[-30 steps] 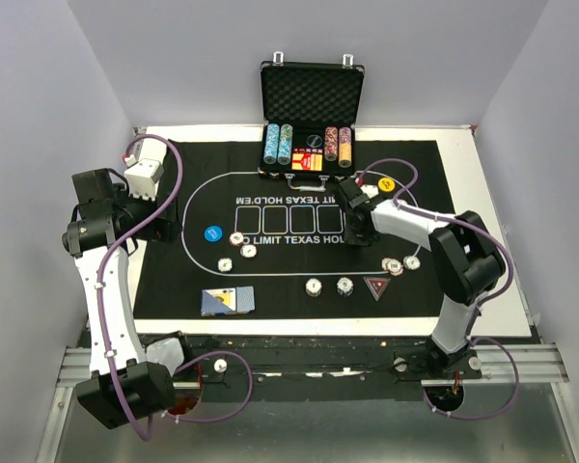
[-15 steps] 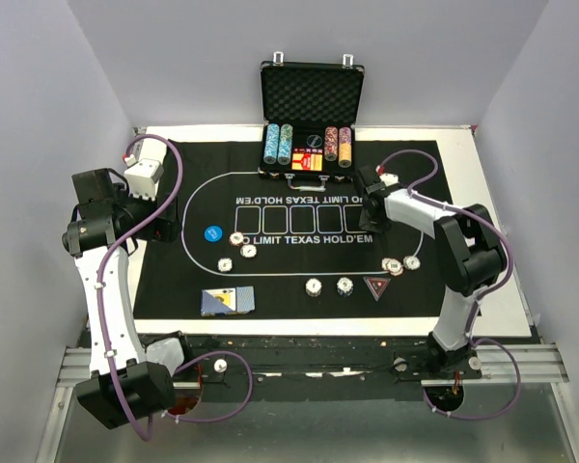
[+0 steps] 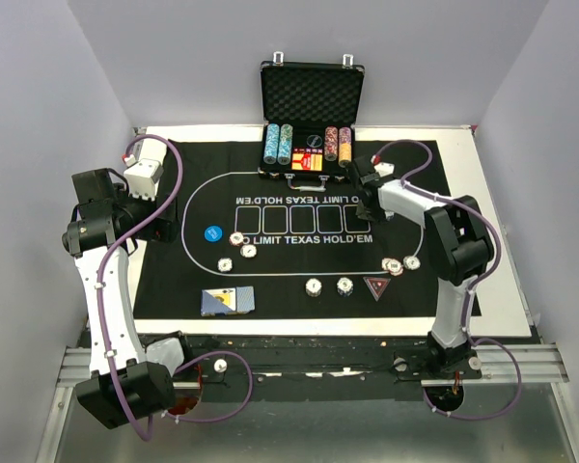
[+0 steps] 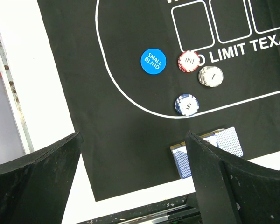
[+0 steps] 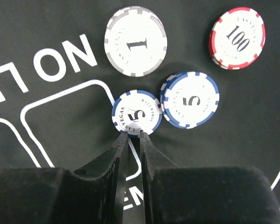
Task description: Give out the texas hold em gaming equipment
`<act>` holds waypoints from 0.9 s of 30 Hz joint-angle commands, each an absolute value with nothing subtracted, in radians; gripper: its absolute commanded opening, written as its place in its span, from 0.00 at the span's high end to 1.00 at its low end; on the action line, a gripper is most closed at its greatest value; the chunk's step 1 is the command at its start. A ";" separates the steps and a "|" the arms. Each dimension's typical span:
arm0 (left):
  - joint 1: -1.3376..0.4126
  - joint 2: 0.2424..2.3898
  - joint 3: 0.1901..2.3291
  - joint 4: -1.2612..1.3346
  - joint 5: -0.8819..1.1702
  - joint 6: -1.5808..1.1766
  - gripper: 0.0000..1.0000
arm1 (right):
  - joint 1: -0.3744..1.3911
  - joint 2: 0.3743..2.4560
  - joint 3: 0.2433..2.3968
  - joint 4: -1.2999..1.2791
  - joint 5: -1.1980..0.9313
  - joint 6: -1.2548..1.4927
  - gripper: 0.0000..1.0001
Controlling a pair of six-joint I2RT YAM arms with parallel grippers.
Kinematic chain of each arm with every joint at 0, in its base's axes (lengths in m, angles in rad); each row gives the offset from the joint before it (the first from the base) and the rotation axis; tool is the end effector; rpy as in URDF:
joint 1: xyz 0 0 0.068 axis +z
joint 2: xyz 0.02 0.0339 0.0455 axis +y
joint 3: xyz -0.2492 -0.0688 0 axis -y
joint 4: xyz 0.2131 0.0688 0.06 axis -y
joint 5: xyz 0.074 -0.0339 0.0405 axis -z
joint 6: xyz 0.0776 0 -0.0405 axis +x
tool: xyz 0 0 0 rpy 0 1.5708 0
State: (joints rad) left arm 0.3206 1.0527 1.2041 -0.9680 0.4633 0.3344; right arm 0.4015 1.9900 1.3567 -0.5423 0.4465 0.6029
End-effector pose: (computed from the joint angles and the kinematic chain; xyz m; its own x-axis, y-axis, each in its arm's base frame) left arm 0.1973 0.0290 0.3169 -0.6506 0.0933 -0.7537 0.2350 0.9684 -0.0829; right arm 0.3667 0.1193 0.1305 -0.8129 0.2105 -0.5431 0.3174 0.9419 -0.1100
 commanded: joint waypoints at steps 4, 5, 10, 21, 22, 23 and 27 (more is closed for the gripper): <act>0.328 1.049 1.224 -0.976 0.454 0.342 0.01 | 0.385 2.017 1.371 -0.508 0.417 0.594 0.70; 0.327 1.049 1.226 -0.977 0.453 0.342 0.01 | 0.388 1.993 1.367 -0.505 0.404 0.595 0.66; 0.328 1.045 1.230 -0.982 0.457 0.342 0.01 | 0.454 1.820 1.303 -0.523 0.353 0.571 0.46; 0.328 1.035 1.210 -0.976 0.460 0.334 0.01 | 0.701 1.565 1.036 -0.554 0.281 0.560 0.25; 0.328 1.035 1.210 -0.977 0.460 0.334 0.01 | 0.713 1.563 1.023 -0.561 0.281 0.564 0.25; 0.327 1.037 1.212 -0.976 0.462 0.333 0.01 | 0.725 1.563 1.016 -0.566 0.291 0.568 0.25; 0.328 1.037 1.213 -0.977 0.463 0.331 0.01 | 0.767 1.581 0.996 -0.578 0.281 0.571 0.26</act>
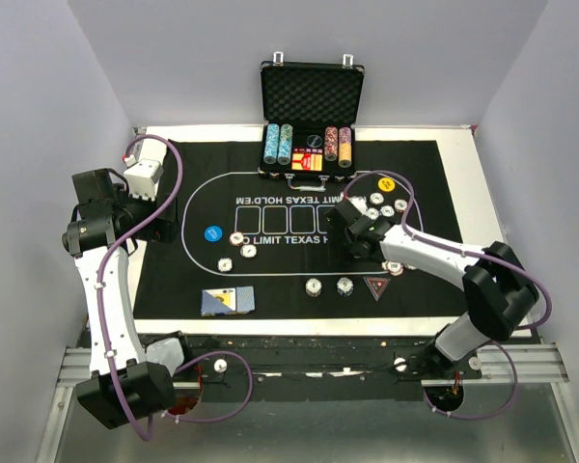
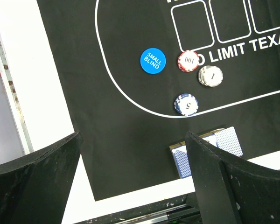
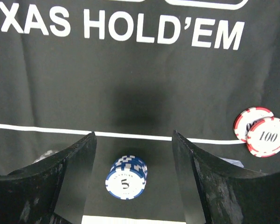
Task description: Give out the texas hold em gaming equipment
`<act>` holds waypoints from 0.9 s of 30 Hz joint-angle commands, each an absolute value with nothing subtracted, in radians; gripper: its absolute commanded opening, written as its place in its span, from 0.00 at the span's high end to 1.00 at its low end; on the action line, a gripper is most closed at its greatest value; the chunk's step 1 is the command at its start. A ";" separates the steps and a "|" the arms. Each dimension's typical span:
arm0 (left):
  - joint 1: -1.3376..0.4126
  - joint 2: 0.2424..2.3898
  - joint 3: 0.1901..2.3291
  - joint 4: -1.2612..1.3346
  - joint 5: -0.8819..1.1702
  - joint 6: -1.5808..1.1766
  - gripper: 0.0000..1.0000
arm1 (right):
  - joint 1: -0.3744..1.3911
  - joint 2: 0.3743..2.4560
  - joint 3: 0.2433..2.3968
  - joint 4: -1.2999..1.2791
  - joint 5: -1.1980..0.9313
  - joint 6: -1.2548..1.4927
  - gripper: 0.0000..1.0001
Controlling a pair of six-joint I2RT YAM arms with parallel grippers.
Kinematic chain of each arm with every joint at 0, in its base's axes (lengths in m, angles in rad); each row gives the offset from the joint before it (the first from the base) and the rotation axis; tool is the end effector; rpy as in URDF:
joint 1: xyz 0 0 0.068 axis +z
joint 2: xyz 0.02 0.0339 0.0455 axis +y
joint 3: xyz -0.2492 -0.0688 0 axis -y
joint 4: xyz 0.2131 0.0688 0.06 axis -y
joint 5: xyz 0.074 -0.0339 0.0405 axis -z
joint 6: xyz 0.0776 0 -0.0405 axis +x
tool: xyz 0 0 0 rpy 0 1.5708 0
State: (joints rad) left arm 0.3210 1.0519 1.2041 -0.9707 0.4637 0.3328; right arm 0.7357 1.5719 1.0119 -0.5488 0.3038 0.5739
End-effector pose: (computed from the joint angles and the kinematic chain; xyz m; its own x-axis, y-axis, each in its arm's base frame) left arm 0.1969 0.0289 0.3168 -0.6523 0.0910 -0.7525 0.2337 0.9685 -0.0854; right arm 0.2370 0.1832 0.1678 -0.8513 -0.0719 -0.5197 -0.0945 0.9954 0.0171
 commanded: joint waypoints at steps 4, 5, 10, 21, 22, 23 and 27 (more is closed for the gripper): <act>0.327 1.035 1.216 -0.979 0.463 0.331 0.01 | 0.816 1.611 0.985 -0.589 0.267 0.584 0.27; 0.328 1.035 1.219 -0.979 0.463 0.331 0.01 | 0.833 1.614 0.980 -0.591 0.264 0.591 0.27; 0.328 1.037 1.223 -0.980 0.466 0.333 0.01 | 0.897 1.634 0.951 -0.612 0.265 0.638 0.28; 0.328 1.037 1.226 -0.980 0.468 0.336 0.01 | 0.919 1.612 0.888 -0.618 0.265 0.676 0.30; 0.328 1.038 1.226 -0.980 0.468 0.333 0.01 | 0.917 1.612 0.885 -0.621 0.268 0.681 0.31; 0.327 1.039 1.226 -0.980 0.468 0.333 0.01 | 0.919 1.612 0.882 -0.621 0.270 0.683 0.32; 0.328 1.035 1.224 -0.980 0.468 0.333 0.01 | 0.917 1.606 0.864 -0.627 0.264 0.690 0.35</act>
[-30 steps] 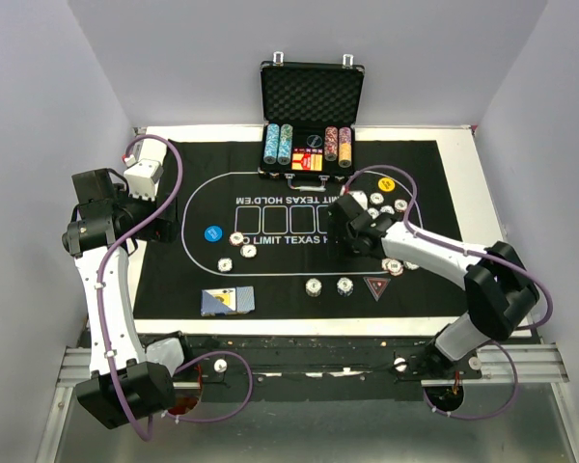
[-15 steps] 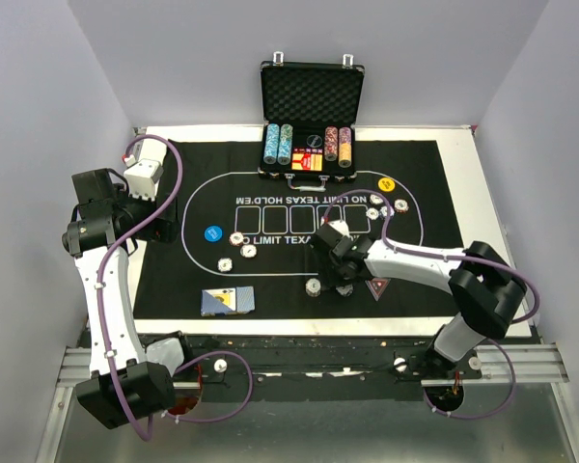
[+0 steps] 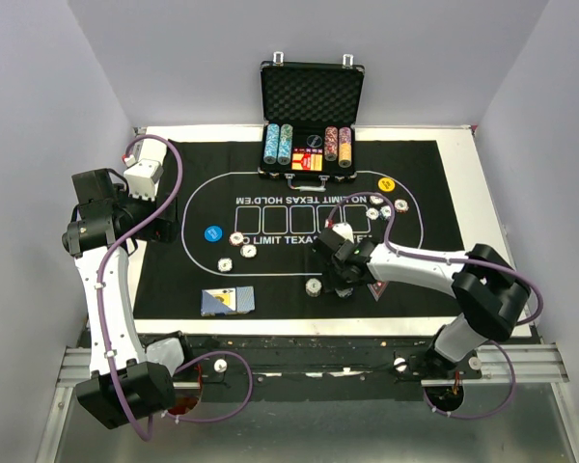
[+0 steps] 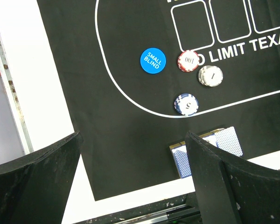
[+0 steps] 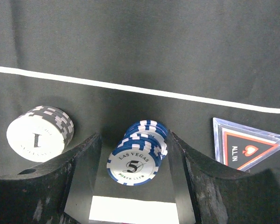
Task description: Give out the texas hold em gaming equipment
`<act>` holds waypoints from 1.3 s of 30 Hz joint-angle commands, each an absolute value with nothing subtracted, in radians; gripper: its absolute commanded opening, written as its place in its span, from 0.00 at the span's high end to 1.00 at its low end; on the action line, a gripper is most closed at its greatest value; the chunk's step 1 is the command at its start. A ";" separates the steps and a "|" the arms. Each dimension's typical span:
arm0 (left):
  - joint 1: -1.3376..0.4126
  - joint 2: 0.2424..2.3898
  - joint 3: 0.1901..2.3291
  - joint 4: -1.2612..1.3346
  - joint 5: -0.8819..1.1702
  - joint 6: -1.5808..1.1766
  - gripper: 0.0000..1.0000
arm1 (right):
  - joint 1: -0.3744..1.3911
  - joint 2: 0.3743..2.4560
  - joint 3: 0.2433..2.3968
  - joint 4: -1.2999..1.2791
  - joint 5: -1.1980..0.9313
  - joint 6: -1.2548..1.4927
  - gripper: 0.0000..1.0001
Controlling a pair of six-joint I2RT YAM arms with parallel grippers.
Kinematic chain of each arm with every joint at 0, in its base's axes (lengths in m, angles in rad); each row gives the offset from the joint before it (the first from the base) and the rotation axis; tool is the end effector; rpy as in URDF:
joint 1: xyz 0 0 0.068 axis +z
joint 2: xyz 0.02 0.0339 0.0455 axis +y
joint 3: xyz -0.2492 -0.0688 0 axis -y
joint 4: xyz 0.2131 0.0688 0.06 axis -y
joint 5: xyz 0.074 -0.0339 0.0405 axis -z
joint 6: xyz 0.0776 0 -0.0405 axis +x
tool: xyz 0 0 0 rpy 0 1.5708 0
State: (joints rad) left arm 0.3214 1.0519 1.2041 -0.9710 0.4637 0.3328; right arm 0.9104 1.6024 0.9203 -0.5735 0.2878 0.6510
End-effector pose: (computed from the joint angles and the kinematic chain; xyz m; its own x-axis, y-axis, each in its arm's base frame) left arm 0.1968 0.0290 0.3168 -0.6525 0.0907 -0.7523 0.2333 0.9686 -0.0856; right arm 0.1874 0.2053 0.1337 -0.8901 -0.1987 -0.4101 -0.2060 0.9782 -0.0268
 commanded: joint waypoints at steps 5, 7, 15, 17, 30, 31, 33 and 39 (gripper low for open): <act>0.328 1.035 1.227 -0.980 0.469 0.333 0.01 | 0.919 1.585 0.839 -0.646 0.279 0.693 0.36; 0.328 1.035 1.227 -0.980 0.471 0.333 0.01 | 0.919 1.578 0.847 -0.653 0.285 0.692 0.36; 0.327 1.034 1.218 -0.974 0.468 0.333 0.01 | 0.919 1.609 0.900 -0.695 0.299 0.695 0.35; 0.328 1.032 1.213 -0.971 0.466 0.333 0.01 | 0.917 1.612 0.896 -0.683 0.290 0.696 0.34; 0.328 1.043 1.212 -0.965 0.471 0.330 0.01 | 0.980 1.638 0.939 -0.627 0.206 0.733 0.55; 0.328 1.045 1.210 -0.962 0.469 0.328 0.01 | 0.986 1.640 0.946 -0.629 0.203 0.736 0.56; 0.327 1.045 1.207 -0.962 0.469 0.328 0.01 | 0.989 1.637 0.950 -0.626 0.196 0.747 0.57; 0.327 1.043 1.203 -0.957 0.468 0.330 0.01 | 0.988 1.614 0.957 -0.660 0.235 0.750 0.57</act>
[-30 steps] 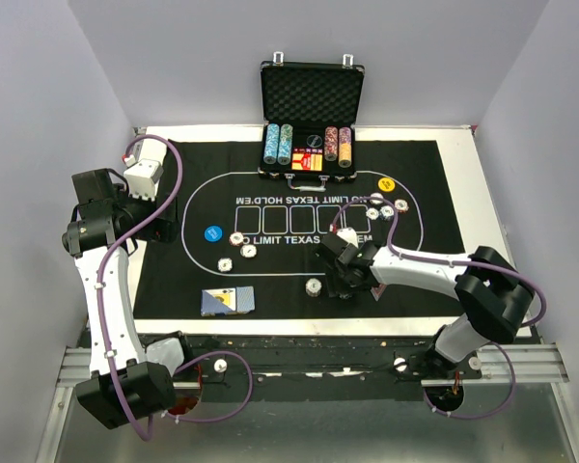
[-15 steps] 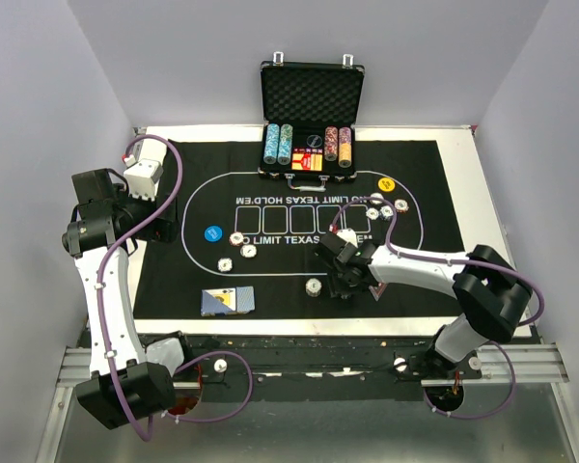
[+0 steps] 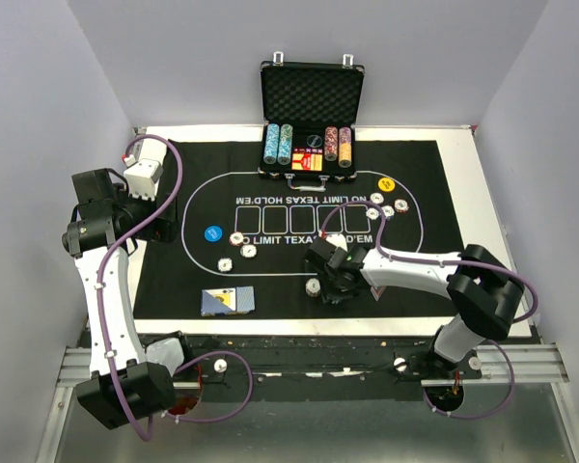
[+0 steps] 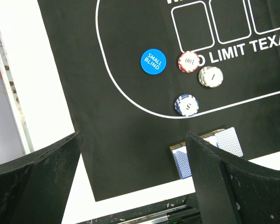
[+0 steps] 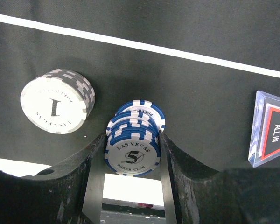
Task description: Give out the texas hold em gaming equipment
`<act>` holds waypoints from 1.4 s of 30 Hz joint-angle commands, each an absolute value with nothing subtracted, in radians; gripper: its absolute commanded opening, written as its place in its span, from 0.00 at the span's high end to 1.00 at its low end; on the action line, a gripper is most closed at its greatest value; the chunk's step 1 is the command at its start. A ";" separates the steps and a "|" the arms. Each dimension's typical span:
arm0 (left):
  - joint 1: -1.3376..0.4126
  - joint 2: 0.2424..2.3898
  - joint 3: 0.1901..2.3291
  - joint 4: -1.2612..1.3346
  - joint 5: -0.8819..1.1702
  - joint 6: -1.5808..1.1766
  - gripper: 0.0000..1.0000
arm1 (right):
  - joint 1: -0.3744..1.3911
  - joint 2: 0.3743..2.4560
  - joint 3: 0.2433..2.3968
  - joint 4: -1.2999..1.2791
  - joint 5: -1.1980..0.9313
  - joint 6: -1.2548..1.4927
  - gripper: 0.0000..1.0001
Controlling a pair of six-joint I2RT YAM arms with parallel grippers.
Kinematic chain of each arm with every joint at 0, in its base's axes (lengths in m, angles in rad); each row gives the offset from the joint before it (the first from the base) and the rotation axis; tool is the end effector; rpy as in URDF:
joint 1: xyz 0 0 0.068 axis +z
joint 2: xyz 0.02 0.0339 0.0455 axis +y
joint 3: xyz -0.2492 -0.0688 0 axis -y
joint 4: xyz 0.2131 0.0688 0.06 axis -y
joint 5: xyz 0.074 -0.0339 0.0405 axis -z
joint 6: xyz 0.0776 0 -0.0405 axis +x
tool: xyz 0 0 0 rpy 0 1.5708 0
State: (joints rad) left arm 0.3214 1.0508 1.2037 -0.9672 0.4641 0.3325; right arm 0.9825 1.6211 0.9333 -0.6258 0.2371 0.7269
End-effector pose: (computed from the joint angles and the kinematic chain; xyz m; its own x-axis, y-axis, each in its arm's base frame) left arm 0.1970 0.0290 0.3172 -0.6493 0.0915 -0.7550 0.2338 0.9687 -0.0837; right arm 0.1668 0.2172 0.1289 -0.9164 -0.2097 -0.3410 -0.2228 0.9749 -0.0007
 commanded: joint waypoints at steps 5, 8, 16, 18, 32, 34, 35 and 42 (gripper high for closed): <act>0.328 1.043 1.200 -0.956 0.474 0.325 0.01 | 0.988 1.620 0.954 -0.664 0.229 0.744 0.54; 0.327 1.039 1.198 -0.959 0.474 0.327 0.01 | 0.988 1.629 0.950 -0.658 0.219 0.741 0.52; 0.327 1.037 1.200 -0.960 0.472 0.331 0.01 | 0.989 1.624 0.973 -0.678 0.222 0.726 0.49; 0.328 1.037 1.201 -0.962 0.476 0.331 0.01 | 0.989 1.626 0.977 -0.684 0.222 0.723 0.48; 0.328 1.039 1.203 -0.960 0.474 0.330 0.01 | 0.988 1.589 0.977 -0.703 0.265 0.747 0.67; 0.327 1.037 1.203 -0.960 0.474 0.333 0.01 | 0.988 1.574 0.983 -0.721 0.294 0.753 0.69; 0.327 1.035 1.203 -0.962 0.472 0.333 0.01 | 0.986 1.566 0.983 -0.729 0.308 0.755 0.70; 0.328 1.037 1.215 -0.966 0.474 0.333 0.01 | 0.891 1.479 0.973 -0.788 0.354 0.742 0.70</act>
State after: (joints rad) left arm 0.3214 1.0508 1.2037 -0.9672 0.4641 0.3325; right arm 0.9562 1.5475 0.9619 -0.7326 0.2886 0.7364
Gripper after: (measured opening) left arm 0.990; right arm 0.509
